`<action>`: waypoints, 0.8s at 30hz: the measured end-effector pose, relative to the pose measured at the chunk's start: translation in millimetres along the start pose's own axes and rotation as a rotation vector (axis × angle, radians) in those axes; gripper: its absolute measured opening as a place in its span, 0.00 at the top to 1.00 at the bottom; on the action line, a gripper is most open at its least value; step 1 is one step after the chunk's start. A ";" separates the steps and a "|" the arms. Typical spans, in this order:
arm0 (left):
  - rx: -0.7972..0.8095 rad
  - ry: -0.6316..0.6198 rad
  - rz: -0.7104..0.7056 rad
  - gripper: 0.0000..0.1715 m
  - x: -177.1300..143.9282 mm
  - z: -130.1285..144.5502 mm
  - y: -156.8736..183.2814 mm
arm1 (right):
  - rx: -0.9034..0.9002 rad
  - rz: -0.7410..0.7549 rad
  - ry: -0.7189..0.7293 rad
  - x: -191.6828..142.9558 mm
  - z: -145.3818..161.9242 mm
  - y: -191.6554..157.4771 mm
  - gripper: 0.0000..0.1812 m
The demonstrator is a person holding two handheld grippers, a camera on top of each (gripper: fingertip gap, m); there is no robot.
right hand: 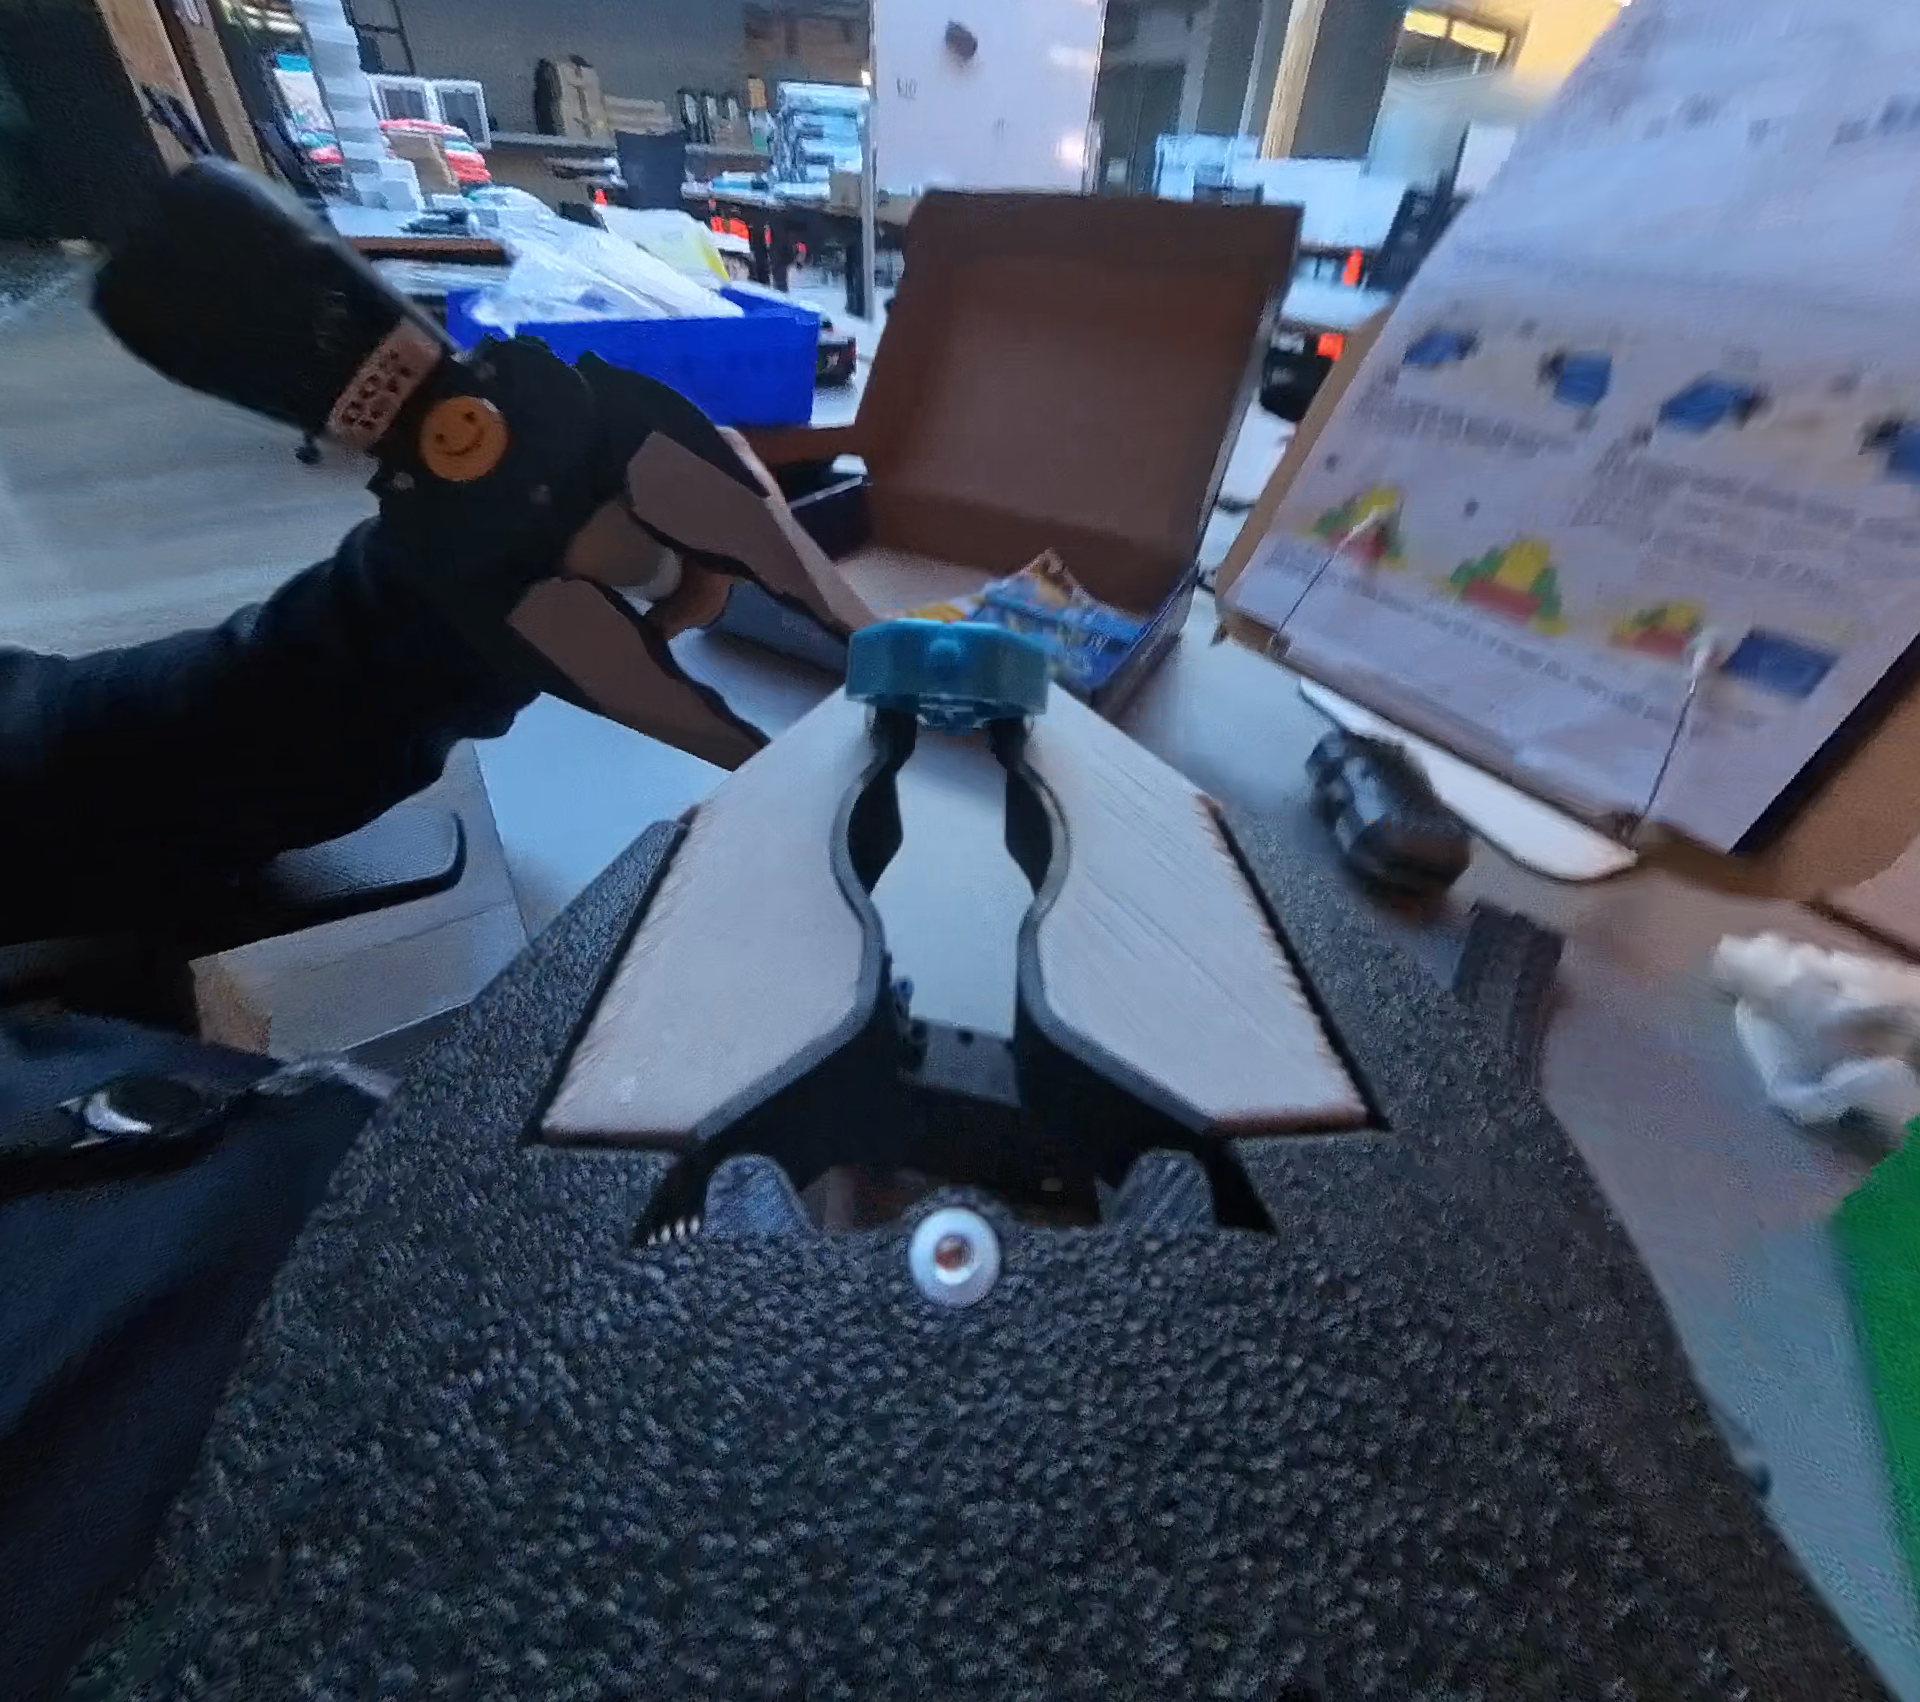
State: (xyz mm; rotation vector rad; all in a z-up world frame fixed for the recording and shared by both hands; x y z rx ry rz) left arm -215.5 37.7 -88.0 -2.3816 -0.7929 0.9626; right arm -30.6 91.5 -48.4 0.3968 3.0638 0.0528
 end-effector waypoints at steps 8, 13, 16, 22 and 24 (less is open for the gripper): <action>-0.454 0.020 0.520 0.52 32.8 50.4 17.4 | 0.026 0.045 -0.155 -41.5 57.1 -20.9 0.95; -0.572 -0.017 0.636 0.52 57.3 60.0 36.1 | 0.080 0.050 -0.205 -34.3 94.1 -34.2 0.95; -0.612 -0.011 0.721 0.52 64.9 56.9 50.4 | 0.100 0.058 -0.189 -20.5 109.2 -26.5 0.95; -0.633 -0.068 0.770 0.53 81.2 56.6 74.7 | 0.114 0.034 -0.194 -3.0 124.5 -2.0 0.95; -0.643 -0.062 0.767 0.64 87.8 54.7 76.7 | 0.159 0.001 -0.191 4.9 127.7 5.4 0.92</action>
Point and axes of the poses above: each gripper's, where its closed fingertips meet, x out along the fingers, z out of its underside, y = z × x across the jaws, the point moved 8 cm from there along -x, back along the fingers, and after that the axes turned 4 degrees about z, right-handed, at the moved point
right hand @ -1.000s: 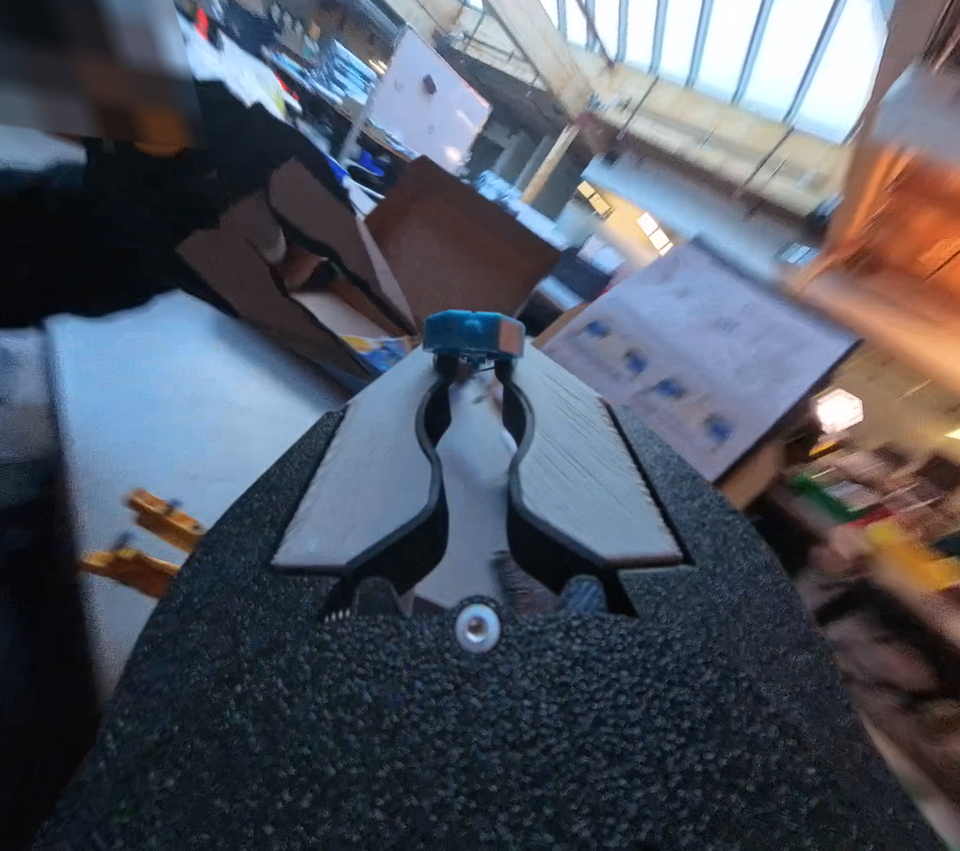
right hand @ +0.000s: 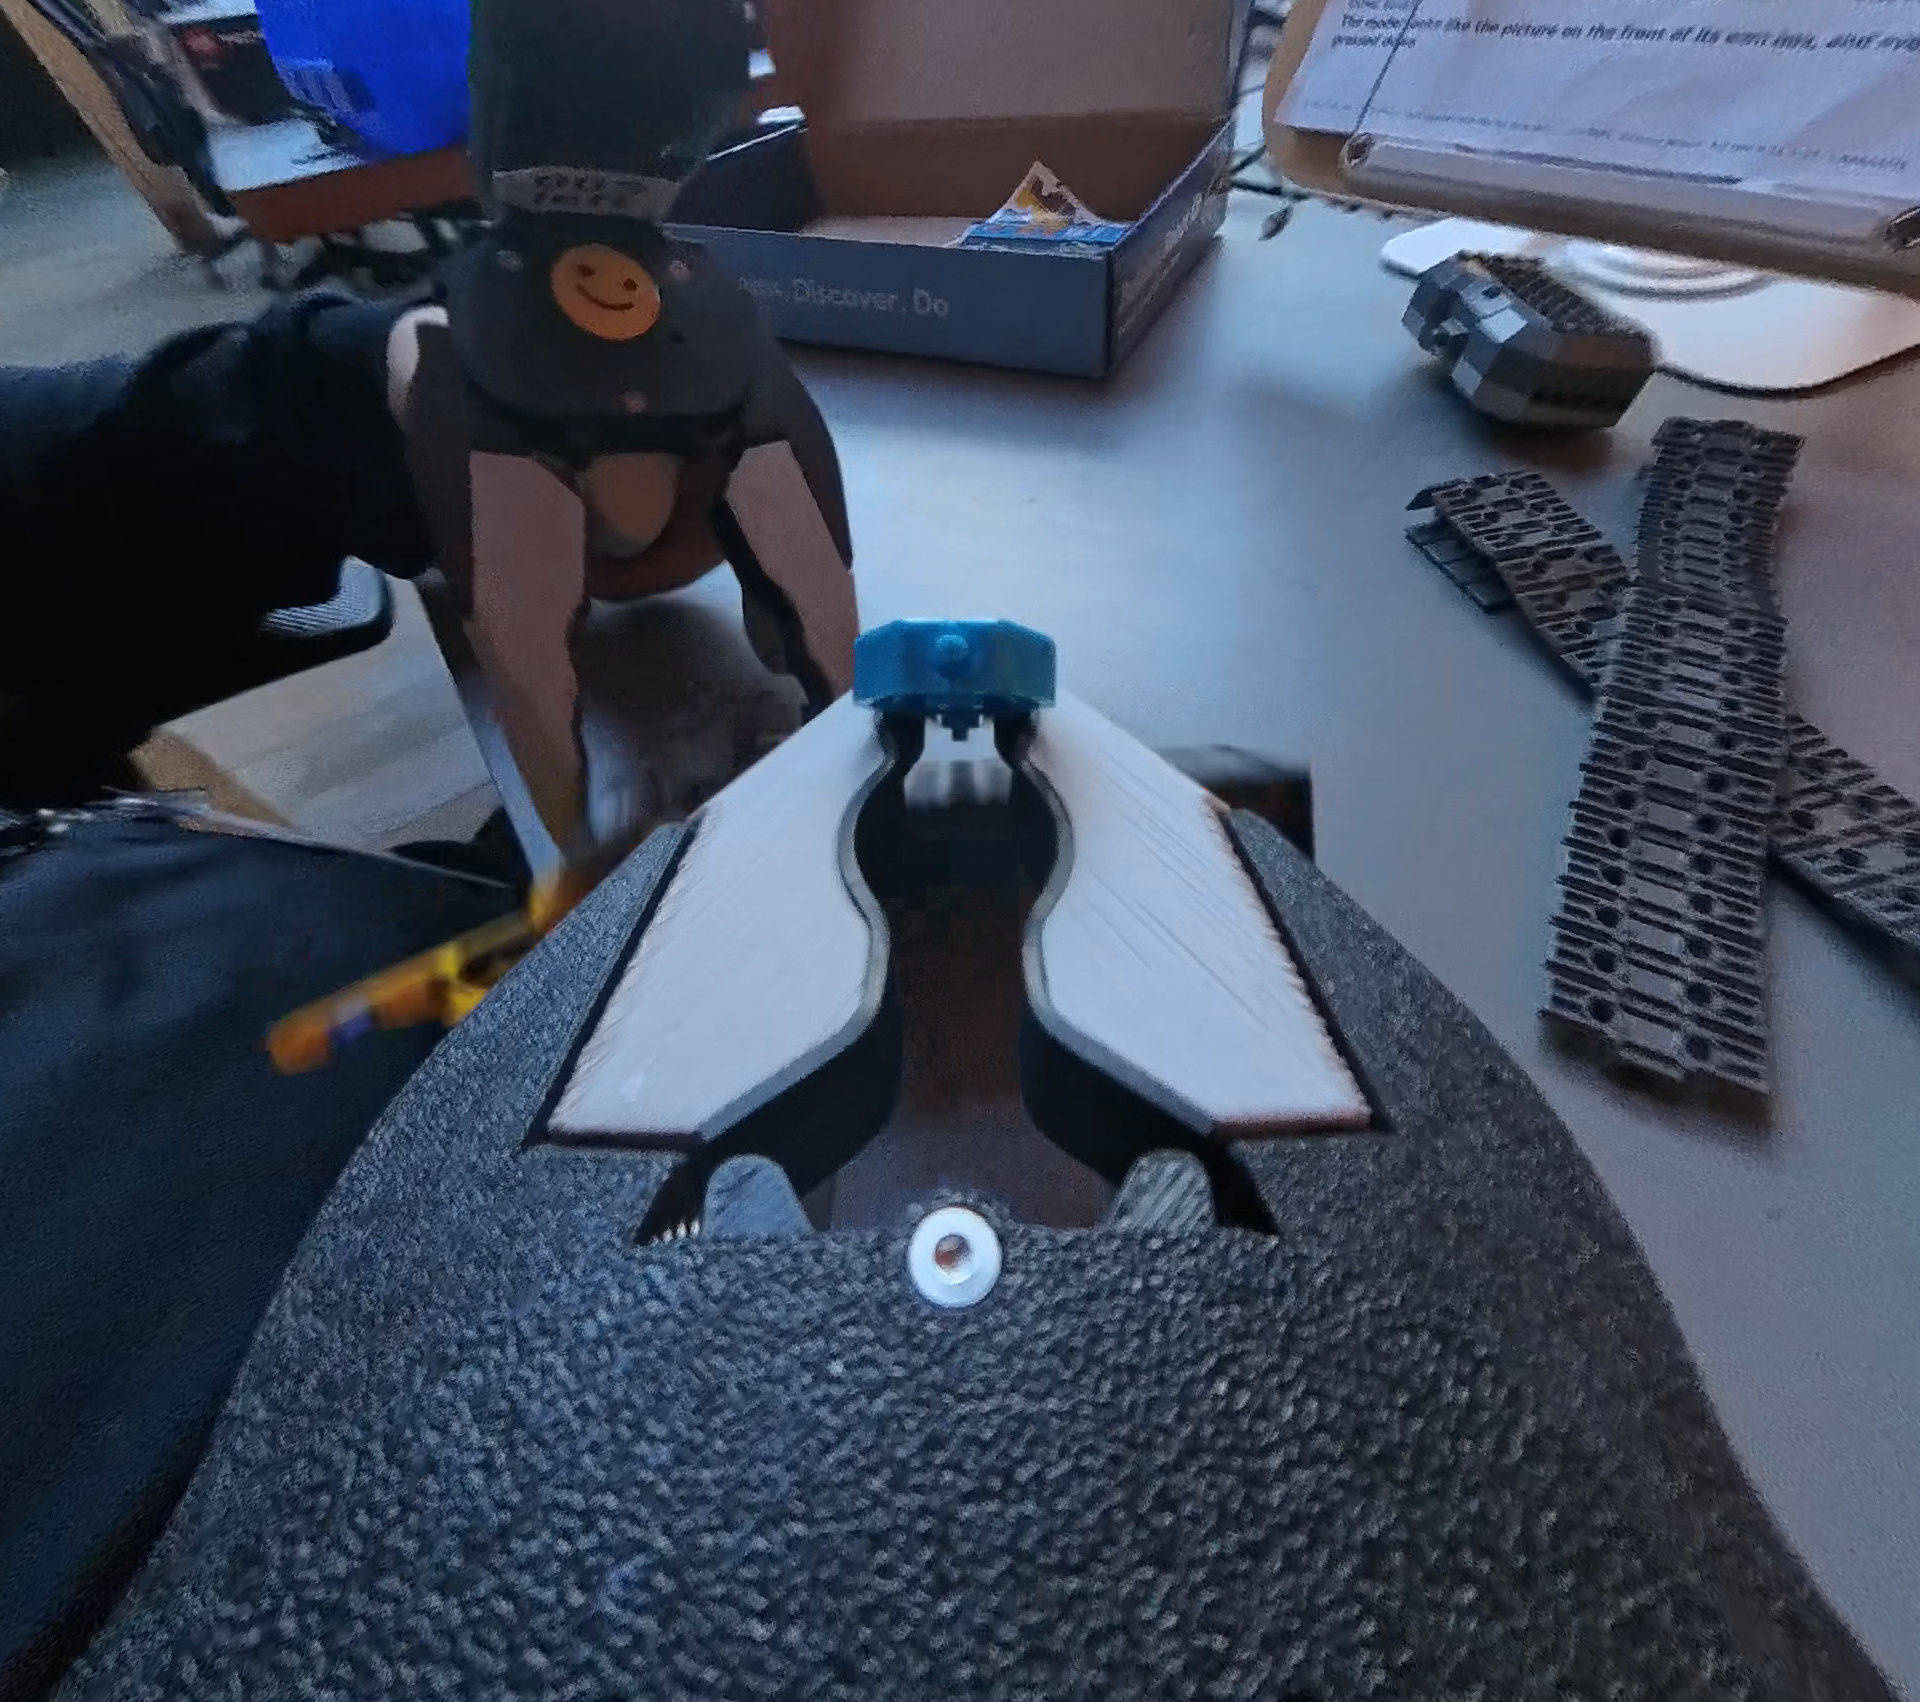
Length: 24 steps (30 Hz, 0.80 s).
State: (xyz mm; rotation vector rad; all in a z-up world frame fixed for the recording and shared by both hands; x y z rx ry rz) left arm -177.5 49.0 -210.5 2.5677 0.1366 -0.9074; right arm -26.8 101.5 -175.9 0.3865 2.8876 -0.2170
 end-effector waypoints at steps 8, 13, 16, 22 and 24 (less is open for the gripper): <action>-0.065 -0.024 -0.053 0.70 -5.1 -14.6 -2.1 | 0.013 -0.035 0.044 17.5 -18.8 10.9 0.95; 0.186 -0.045 -0.200 0.71 -13.2 -53.7 37.8 | 0.039 -0.008 0.086 -20.6 -25.6 25.1 0.95; 0.252 -0.180 -0.236 0.76 15.2 -67.1 57.9 | 0.057 0.024 0.101 -39.4 -20.5 29.6 0.95; -0.071 -0.234 -0.218 0.71 51.2 -61.6 46.2 | 0.072 0.073 0.119 -67.9 -14.2 32.1 0.95; -0.170 -0.214 -0.142 0.68 59.2 -57.3 48.3 | 0.043 0.089 0.105 -76.5 -11.1 29.7 0.95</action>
Point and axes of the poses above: each gripper's, where its closed fingertips meet, x out along the fingers, z out of its underside, y = z × x across the jaws, the point moved 8 cm from there along -x, back along the fingers, and after that the axes turned 4 degrees about z, right-handed, at the moved point
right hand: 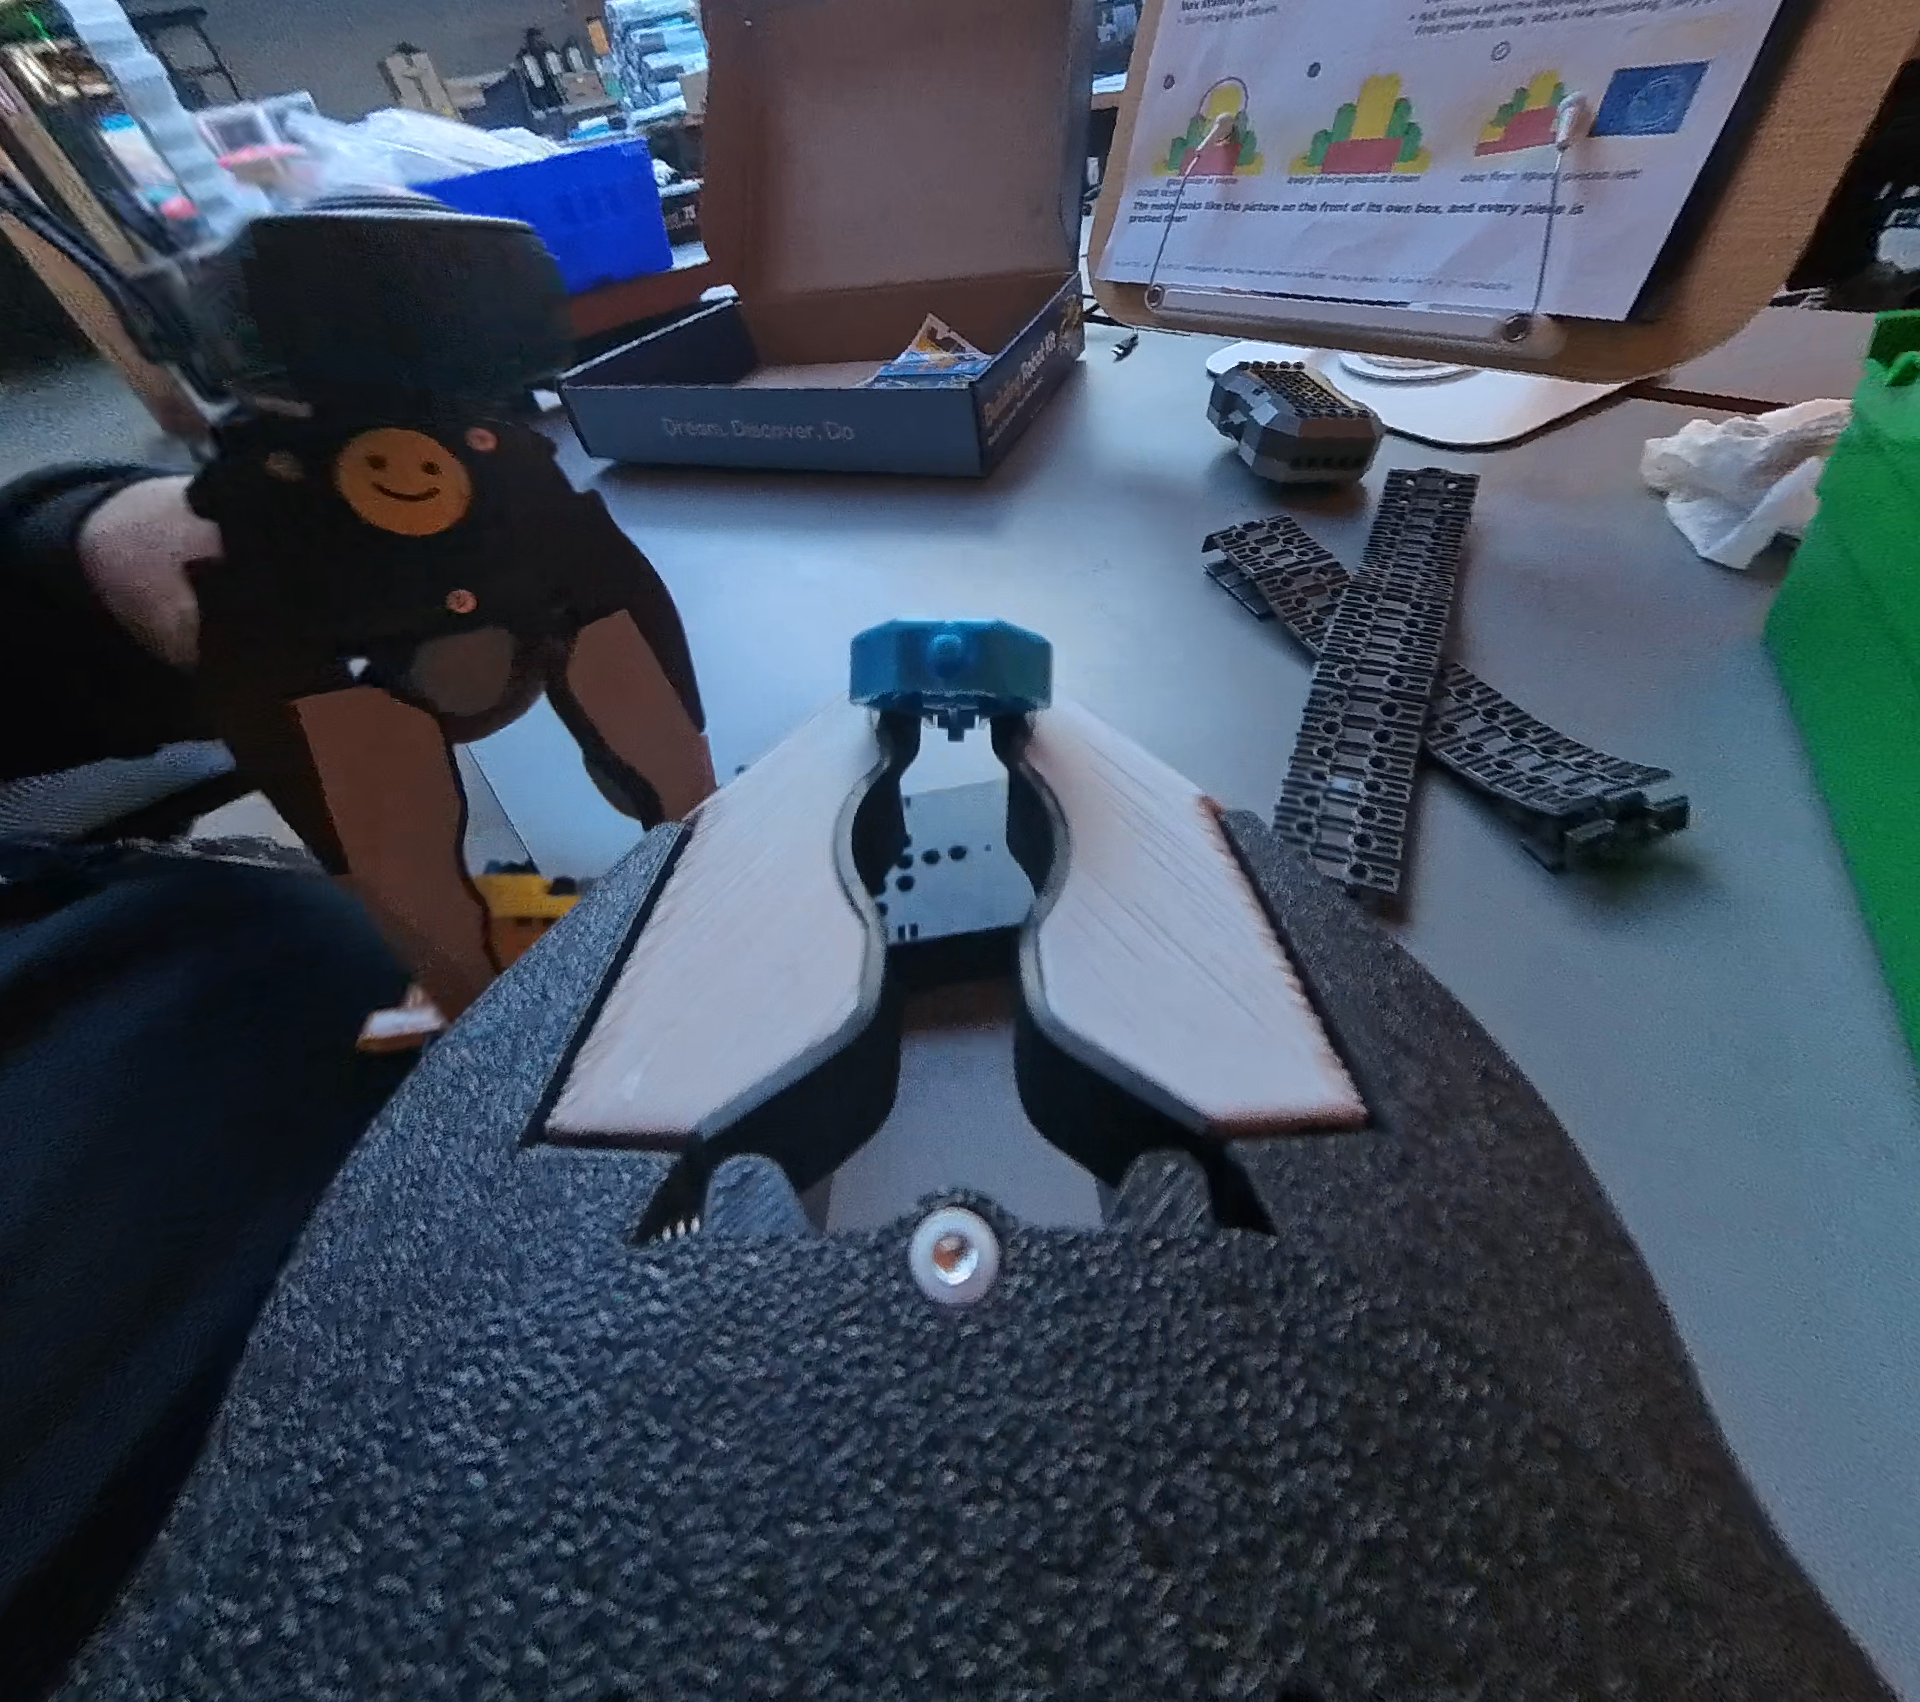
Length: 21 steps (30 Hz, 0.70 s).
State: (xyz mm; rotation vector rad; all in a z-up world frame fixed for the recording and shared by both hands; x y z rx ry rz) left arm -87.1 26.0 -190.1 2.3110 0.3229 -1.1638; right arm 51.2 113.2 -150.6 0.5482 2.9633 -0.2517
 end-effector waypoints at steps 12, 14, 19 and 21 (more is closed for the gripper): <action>-0.232 0.365 0.361 0.92 -4.0 -9.0 -24.6 | -0.136 0.015 -0.063 -21.0 15.8 -15.6 0.95; -0.308 0.583 0.521 0.92 -22.9 -8.1 -31.6 | -0.139 0.005 -0.053 -24.6 12.2 -18.1 0.95; -0.519 0.793 0.667 0.94 -35.6 28.0 -50.4 | -0.058 -0.134 -0.063 -5.1 13.1 -36.8 0.95; -0.558 0.806 0.645 0.93 -31.3 41.9 -51.5 | -0.040 -0.167 -0.097 13.3 18.1 -45.1 0.95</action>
Point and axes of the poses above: each gripper's, where its closed fingertips meet, x out along the fingers, z out of its underside, y = z × x across the jaws, the point moved 8 cm from there along -x, back along the fingers, and after that the axes turned 4 degrees about z, right-handed, at the moved point
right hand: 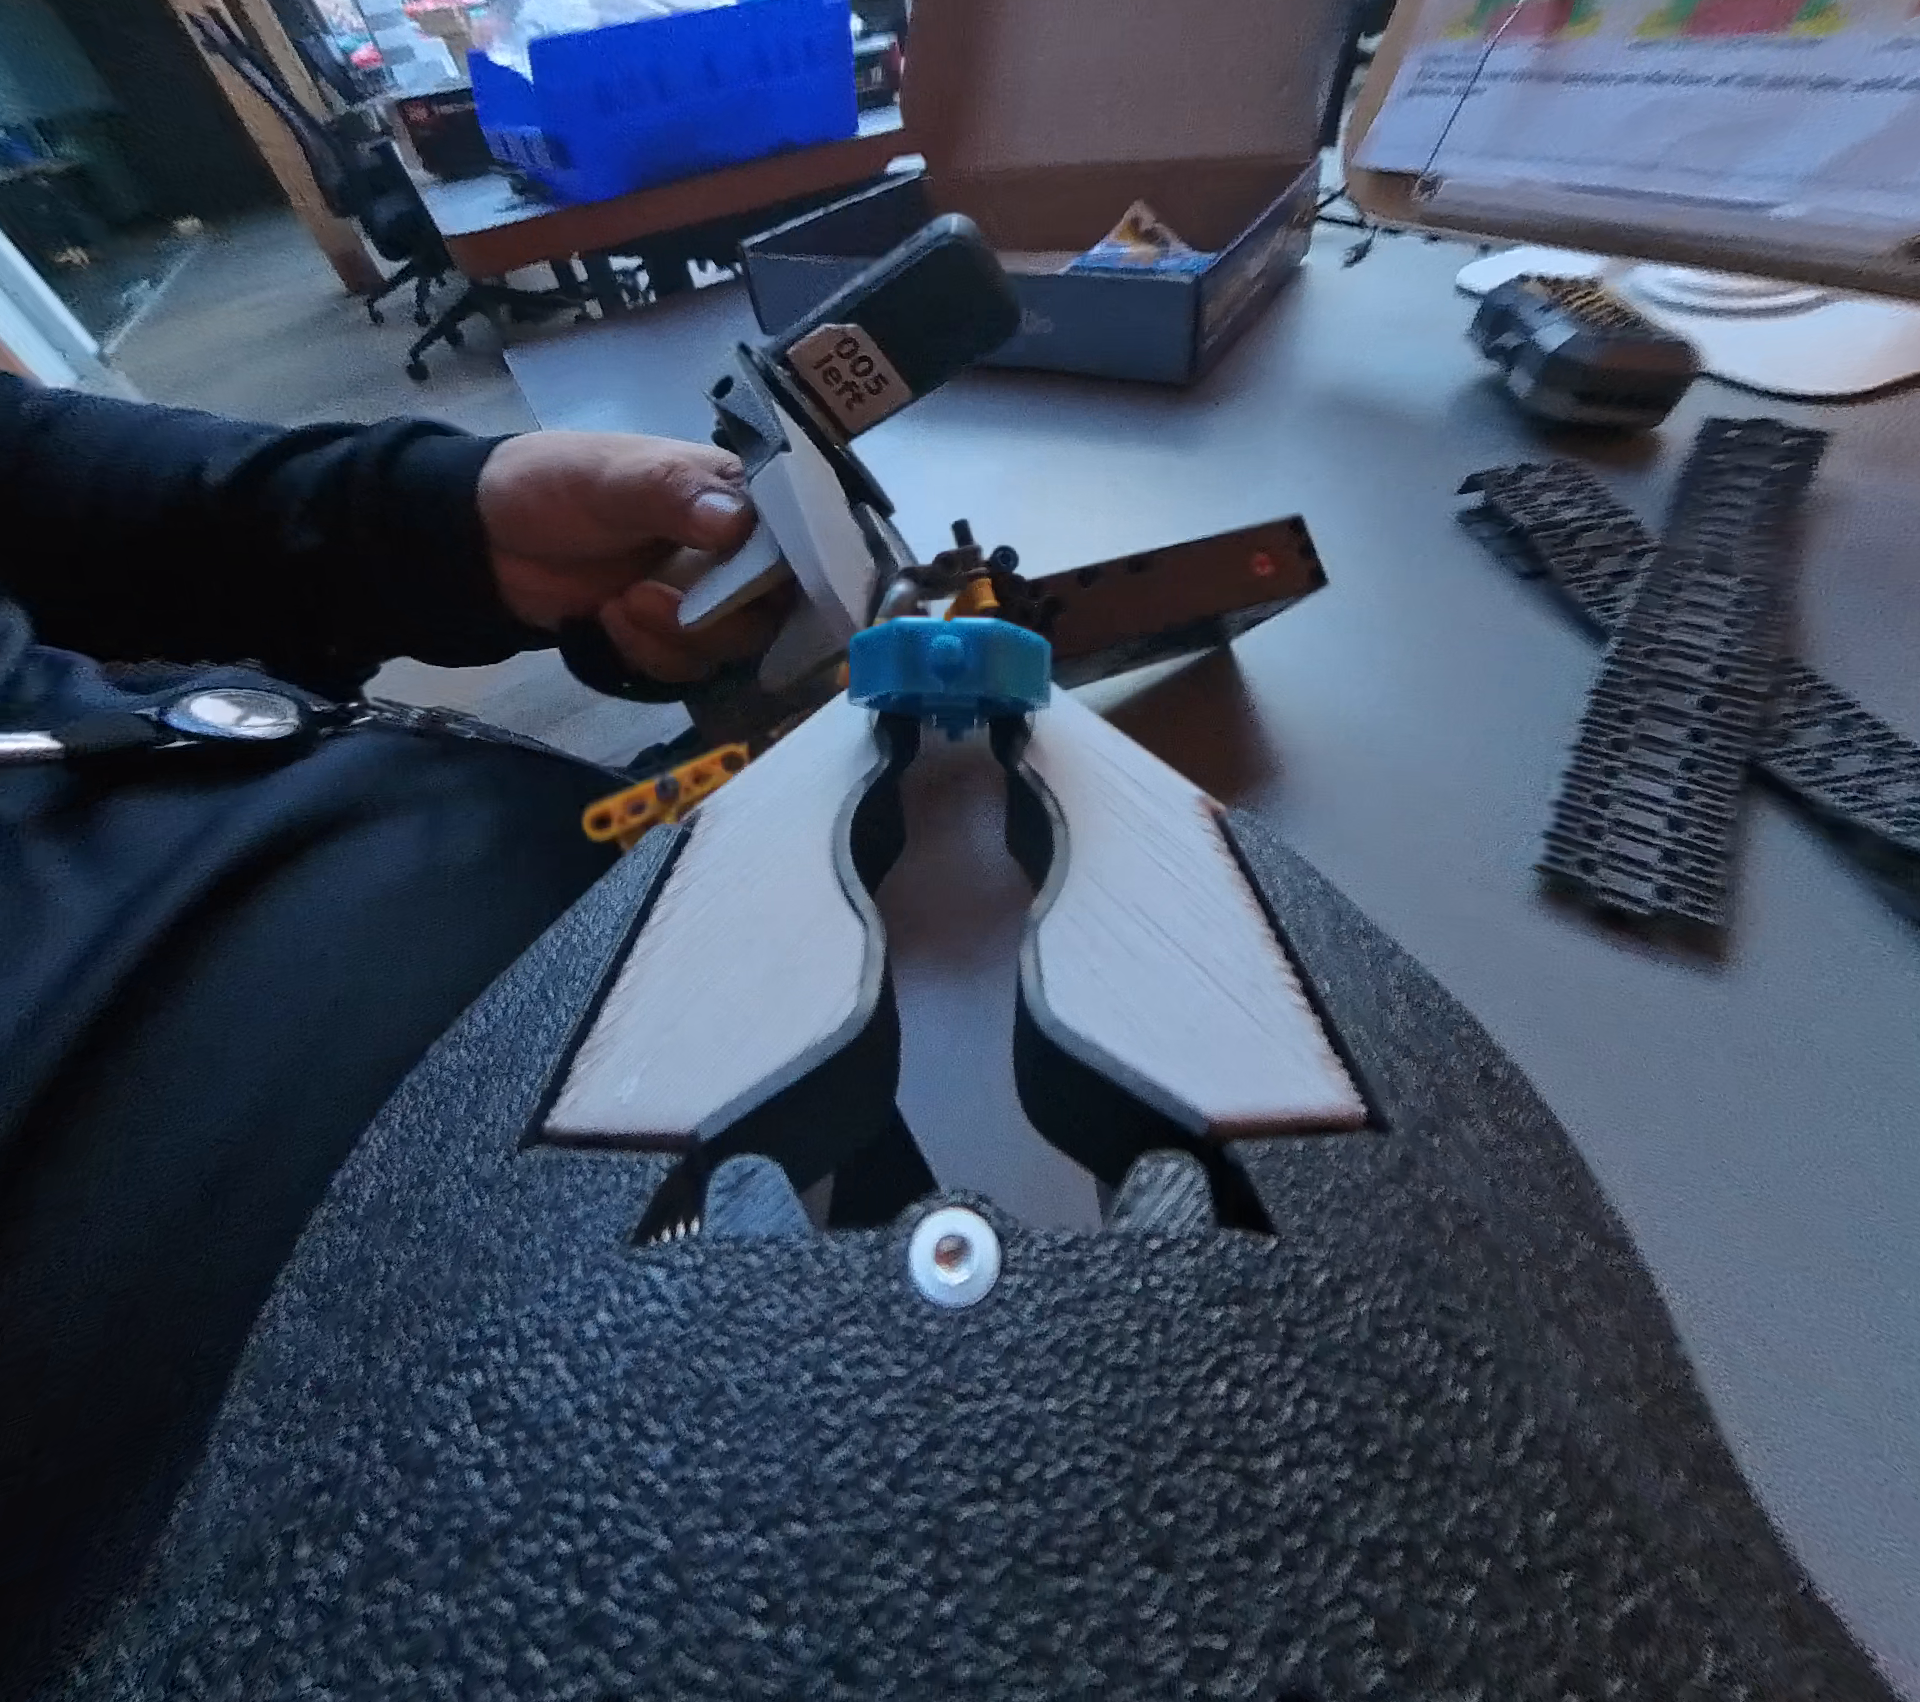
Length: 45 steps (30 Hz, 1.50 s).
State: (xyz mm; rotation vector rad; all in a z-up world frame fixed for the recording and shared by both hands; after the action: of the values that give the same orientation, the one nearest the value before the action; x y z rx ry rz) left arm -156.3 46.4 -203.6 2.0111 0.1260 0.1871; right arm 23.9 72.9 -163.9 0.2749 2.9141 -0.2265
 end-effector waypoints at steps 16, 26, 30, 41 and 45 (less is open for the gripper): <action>-0.052 0.098 -0.099 0.95 -59.8 17.3 2.1 | 0.062 -0.011 -0.064 70.2 7.4 -14.9 0.95; -0.085 0.141 0.001 0.94 -51.6 10.4 2.0 | 0.055 -0.002 -0.065 85.9 -3.9 -16.5 0.95; -0.158 0.164 0.100 0.93 -47.7 10.2 1.5 | -0.018 0.004 -0.054 91.5 -19.2 -19.6 0.95; 0.192 -0.048 -0.307 0.79 -71.7 18.4 12.1 | -0.034 -0.057 -0.069 105.4 -32.5 -15.0 0.95; 0.228 -0.104 -0.313 0.78 -68.2 23.3 13.3 | -0.039 -0.090 -0.083 117.4 -35.6 -19.1 0.95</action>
State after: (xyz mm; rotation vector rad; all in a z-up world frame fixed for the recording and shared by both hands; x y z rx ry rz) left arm -218.9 8.4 -206.7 2.1905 0.4084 -0.1366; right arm -99.5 80.2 -152.4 0.1248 2.8483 -0.1904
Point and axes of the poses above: each gripper's, where its closed fingertips meet, x out along the fingers, z out of its underside, y = z × x across the jaws, the point moved 8 cm from there along -x, back along the fingers, and after that the axes turned 4 degrees about z, right-handed, at the moved point
